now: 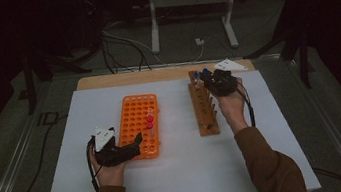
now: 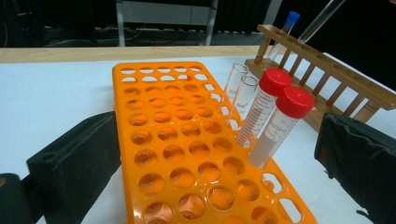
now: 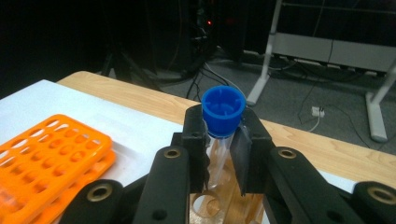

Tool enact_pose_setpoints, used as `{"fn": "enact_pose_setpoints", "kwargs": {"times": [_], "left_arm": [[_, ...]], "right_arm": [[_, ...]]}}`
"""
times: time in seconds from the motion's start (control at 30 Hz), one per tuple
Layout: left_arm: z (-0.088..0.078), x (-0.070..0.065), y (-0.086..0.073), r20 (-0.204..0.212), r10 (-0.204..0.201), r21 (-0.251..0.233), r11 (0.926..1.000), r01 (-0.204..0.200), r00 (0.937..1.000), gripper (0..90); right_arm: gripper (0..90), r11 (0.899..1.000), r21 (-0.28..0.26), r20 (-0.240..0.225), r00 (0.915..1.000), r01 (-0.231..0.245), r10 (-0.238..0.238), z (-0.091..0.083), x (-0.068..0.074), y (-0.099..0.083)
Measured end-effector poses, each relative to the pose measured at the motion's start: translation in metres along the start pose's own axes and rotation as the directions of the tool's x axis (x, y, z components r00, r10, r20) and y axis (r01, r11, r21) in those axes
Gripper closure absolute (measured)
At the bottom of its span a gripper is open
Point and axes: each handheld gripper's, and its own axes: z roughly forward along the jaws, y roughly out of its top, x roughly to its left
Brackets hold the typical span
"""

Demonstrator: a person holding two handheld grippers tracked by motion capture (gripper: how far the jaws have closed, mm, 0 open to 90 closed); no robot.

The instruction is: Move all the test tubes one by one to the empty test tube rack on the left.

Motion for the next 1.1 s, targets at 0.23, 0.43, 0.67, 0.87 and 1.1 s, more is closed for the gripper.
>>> {"fn": "enact_pose_setpoints", "kwargs": {"times": [0.23, 0.43, 0.67, 0.87, 1.1], "left_arm": [[-0.002, -0.002, 0.001, 0.002, -0.005, -0.008, 1.0, 0.005, 1.0, 0.9], [-0.005, -0.004, 0.005, 0.002, 0.001, -0.025, 0.9997, -0.001, 1.0, 0.9], [-0.01, -0.01, 0.012, -0.004, 0.045, -0.042, 0.9981, -0.045, 0.999, 1.1], [-0.01, -0.027, 0.022, 0.042, 0.09, -0.058, 0.9944, -0.088, 0.995, 1.3], [0.0, -0.056, 0.033, 0.131, 0.146, -0.065, 0.9882, -0.139, 0.9805, 3.2]], "right_arm": [[76.9, 0.999, -0.032, -0.072, 0.9974, 0.003, -0.005, -0.021, 0.006, -0.002], [76.7, 0.998, -0.039, -0.136, 0.9894, 0.044, -0.049, -0.036, 0.017, -0.004], [76.7, 0.996, -0.035, -0.211, 0.9741, 0.076, -0.082, -0.044, 0.03, -0.009], [76.6, 0.995, -0.007, -0.255, 0.9615, 0.104, -0.103, -0.051, 0.04, -0.013], [76.6, 0.995, 0.022, -0.309, 0.9467, 0.102, -0.09, -0.056, 0.049, -0.02]]}}
